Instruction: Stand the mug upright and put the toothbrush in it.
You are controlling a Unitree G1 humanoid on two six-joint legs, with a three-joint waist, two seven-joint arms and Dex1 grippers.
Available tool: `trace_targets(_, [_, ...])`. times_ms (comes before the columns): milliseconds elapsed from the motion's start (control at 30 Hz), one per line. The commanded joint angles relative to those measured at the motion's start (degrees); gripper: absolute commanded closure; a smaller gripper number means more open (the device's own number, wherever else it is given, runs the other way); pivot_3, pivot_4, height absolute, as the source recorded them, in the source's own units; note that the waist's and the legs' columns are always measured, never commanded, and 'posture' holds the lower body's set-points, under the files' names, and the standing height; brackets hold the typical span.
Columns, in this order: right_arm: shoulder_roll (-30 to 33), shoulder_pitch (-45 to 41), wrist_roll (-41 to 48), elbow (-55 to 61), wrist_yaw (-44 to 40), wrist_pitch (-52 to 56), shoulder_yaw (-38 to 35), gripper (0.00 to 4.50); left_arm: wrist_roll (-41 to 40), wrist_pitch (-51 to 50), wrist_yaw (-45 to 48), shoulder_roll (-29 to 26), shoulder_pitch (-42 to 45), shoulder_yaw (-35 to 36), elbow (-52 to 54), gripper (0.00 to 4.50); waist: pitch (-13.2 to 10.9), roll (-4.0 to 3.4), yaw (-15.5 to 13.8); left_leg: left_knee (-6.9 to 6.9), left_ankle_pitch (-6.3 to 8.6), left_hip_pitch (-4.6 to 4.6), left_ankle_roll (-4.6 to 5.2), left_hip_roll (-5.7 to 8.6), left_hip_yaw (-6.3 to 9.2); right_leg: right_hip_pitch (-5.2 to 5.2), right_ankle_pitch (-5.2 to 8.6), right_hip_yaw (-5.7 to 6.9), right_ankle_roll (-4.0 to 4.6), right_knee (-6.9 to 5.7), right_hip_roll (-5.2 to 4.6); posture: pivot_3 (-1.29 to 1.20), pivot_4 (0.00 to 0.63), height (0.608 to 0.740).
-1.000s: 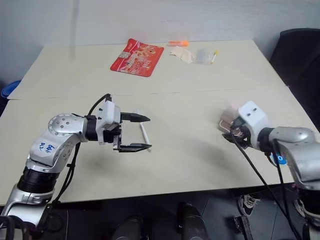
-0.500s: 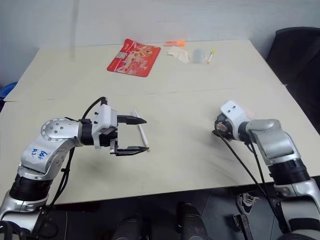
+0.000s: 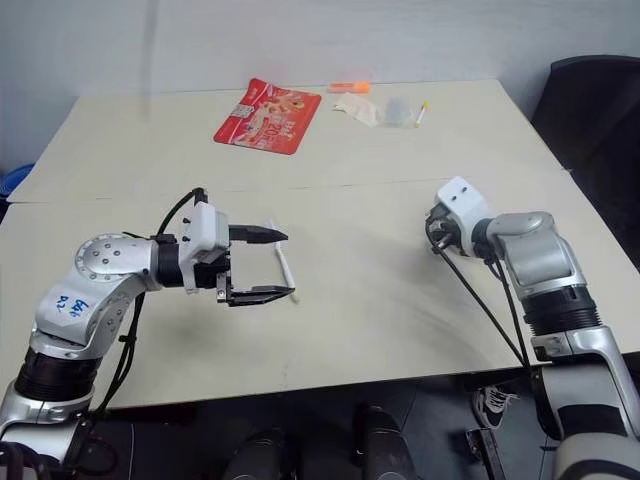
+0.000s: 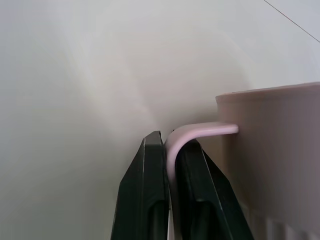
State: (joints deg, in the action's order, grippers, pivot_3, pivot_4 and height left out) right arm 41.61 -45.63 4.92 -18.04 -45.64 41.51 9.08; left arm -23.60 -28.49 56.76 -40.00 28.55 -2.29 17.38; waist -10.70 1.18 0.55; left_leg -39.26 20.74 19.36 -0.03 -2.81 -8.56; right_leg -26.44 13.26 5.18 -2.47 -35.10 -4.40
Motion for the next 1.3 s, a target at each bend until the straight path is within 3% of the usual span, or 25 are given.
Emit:
trace_targets(33, [-4.2,0.5,6.8,3.8,-2.7,1.1,-5.0,4.48,-1.5,-1.0,-1.2,-1.5,-0.3,3.6,2.3,0.0,0.0,0.0,0.3,0.0,0.0,0.0,0.0,0.0,0.0,0.0,0.0,0.0,0.0,0.0,0.0,0.0,0.15,0.74])
trace_targets(167, [-13.1,0.1,14.9,10.5,-2.2,1.6,-10.8,4.48,-5.2,-5.7,-4.0,-2.7,-1.0,9.4,3.4,0.0,0.0,0.0,1.8,0.02,0.02,-0.02,-0.13,-0.14,-0.08,-0.05,-0.02,-0.09,0.06,-0.28,-0.03,0.0,0.15,0.74])
trace_targets(300, [-23.6,2.6,17.2,13.8,0.4,-5.2,-10.3,4.48,-7.1,-8.9,-5.8,-5.2,-3.4,14.6,4.5,0.0,0.0,0.0,1.8,0.1,0.0,-0.01,-0.37,-0.23,0.0,-0.19,0.15,0.03,0.35,-0.45,-0.01,0.0,0.15,0.74])
trace_targets(500, [-35.6,7.7,19.7,9.1,2.4,-17.9,-12.2,4.48,-7.9,-10.3,-6.2,-7.7,-5.5,16.4,6.1,0.0,0.0,0.0,1.0,0.1,-0.01,0.01,-0.34,-0.23,0.07,-0.17,0.18,0.19,0.39,-0.47,0.04,0.0,0.15,0.74])
trace_targets(633, [-36.9,11.9,18.8,7.3,0.8,-23.1,-10.4,4.48,-8.7,-11.2,-6.4,-8.5,-6.0,16.3,7.5,0.0,0.0,0.0,1.0,0.1,-0.01,0.06,-0.23,-0.12,0.13,-0.15,0.17,0.23,0.36,-0.46,-0.07,0.0,0.15,0.74])
trace_targets(767, [-32.2,19.1,15.7,9.8,-3.3,-25.9,-6.3,4.48,-9.8,-12.0,-5.6,-9.4,-6.4,15.4,9.2,0.0,0.0,0.02,0.9,0.1,0.0,-0.01,-0.23,-0.13,0.13,-0.13,0.17,0.21,0.35,-0.48,-0.06,0.0,0.15,0.74])
trace_targets(867, [-29.5,22.1,14.1,11.6,-5.1,-27.9,-3.5,3.68,-9.7,-11.6,-5.6,-9.5,-6.2,14.9,8.6,0.0,0.0,0.06,1.0,0.1,0.01,-0.09,-0.25,-0.12,0.16,-0.05,0.22,0.22,0.35,-0.49,-0.05,0.0,0.15,0.74])
trace_targets(1167, [-26.9,23.8,13.1,15.2,-0.8,-25.4,-3.9,0.54,-11.7,-12.3,-5.5,-8.4,-4.8,13.8,7.5,0.0,0.0,0.05,1.1,0.1,0.03,-0.12,-0.44,-0.13,0.12,-0.12,0.3,0.12,0.49,-0.57,-0.05,0.0,0.15,0.74])
trace_targets(1200, [-26.0,24.6,13.2,17.4,-0.7,-24.2,-3.8,0.3,-12.9,-13.2,-5.8,-8.1,-4.9,14.2,7.8,0.0,0.0,0.05,1.1,0.11,0.03,-0.12,-0.45,-0.14,0.12,-0.13,0.31,0.12,0.51,-0.57,-0.05,0.0,0.15,0.74])
trace_targets(1300, [-22.0,27.4,12.8,24.7,-0.8,-21.4,-3.3,0.3,-15.2,-16.1,-7.4,-7.9,-5.6,14.9,8.6,0.0,0.0,0.05,1.0,0.11,0.04,-0.09,-0.45,-0.16,0.12,-0.13,0.31,0.12,0.51,-0.53,-0.06,0.0,0.15,0.74])
